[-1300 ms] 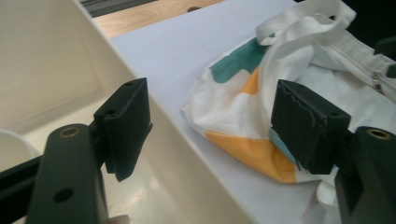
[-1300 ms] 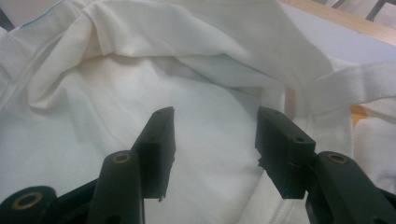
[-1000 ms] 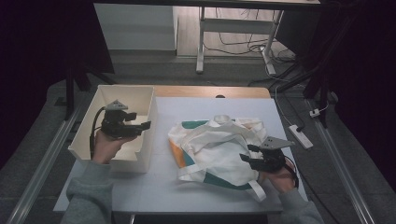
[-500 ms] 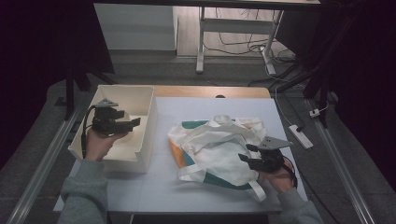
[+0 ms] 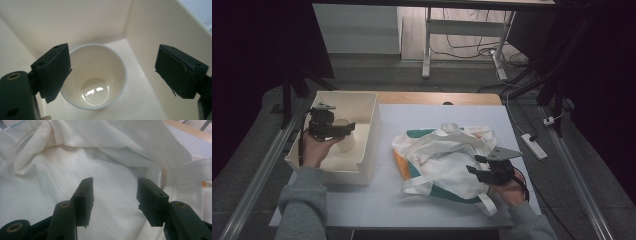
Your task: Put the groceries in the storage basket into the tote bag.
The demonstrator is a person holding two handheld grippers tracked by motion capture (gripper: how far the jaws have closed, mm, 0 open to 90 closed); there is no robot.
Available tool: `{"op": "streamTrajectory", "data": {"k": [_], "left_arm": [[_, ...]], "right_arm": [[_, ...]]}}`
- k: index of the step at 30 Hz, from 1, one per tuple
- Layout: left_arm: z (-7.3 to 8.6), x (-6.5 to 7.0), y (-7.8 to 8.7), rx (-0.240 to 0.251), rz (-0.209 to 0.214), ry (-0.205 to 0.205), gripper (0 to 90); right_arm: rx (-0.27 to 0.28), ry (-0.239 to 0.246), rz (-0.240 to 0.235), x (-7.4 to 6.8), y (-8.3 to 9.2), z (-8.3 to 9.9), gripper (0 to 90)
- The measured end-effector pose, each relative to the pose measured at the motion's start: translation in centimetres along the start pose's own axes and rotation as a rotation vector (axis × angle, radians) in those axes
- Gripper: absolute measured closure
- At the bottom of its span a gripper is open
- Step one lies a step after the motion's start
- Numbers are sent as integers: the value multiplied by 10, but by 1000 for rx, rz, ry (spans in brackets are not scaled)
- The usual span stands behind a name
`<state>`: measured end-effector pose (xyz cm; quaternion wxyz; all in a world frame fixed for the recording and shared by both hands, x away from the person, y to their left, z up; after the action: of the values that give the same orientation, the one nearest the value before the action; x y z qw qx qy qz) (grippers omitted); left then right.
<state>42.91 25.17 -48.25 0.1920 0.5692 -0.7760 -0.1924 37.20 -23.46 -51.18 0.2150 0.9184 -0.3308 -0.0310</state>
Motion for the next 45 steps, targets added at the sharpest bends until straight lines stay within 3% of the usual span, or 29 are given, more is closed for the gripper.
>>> {"op": "streamTrajectory", "data": {"k": [13,21,31,35,45], "left_arm": [[13,-8,-17,-85,-25,-7,82],[5,-3,-7,-30,-54,-36,98],[13,-10,-11,-76,-86,-17,75],[13,-15,-9,-61,-118,-9,65],[11,-12,-6,-47,-110,-17,74]], "right_arm": [[-8,1,0,-1,-2,2,477],[-16,8,0,-2,-2,4,477],[-19,9,-3,-3,-3,4,477],[-24,9,-4,-3,-3,5,477],[-30,11,-9,-3,-4,6,476]]}}
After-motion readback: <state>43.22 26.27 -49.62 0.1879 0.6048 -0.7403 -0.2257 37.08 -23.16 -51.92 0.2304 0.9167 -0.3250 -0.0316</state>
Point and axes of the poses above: each handheld gripper's, and its own axes: y roughly backward along the jaws, z roughly out of its underside, x roughly to its right, the point moved 6 cm from there along -y, roughly forward along the jaws, and after that the axes turned 12 degrees about x, right-handed, at the moved point
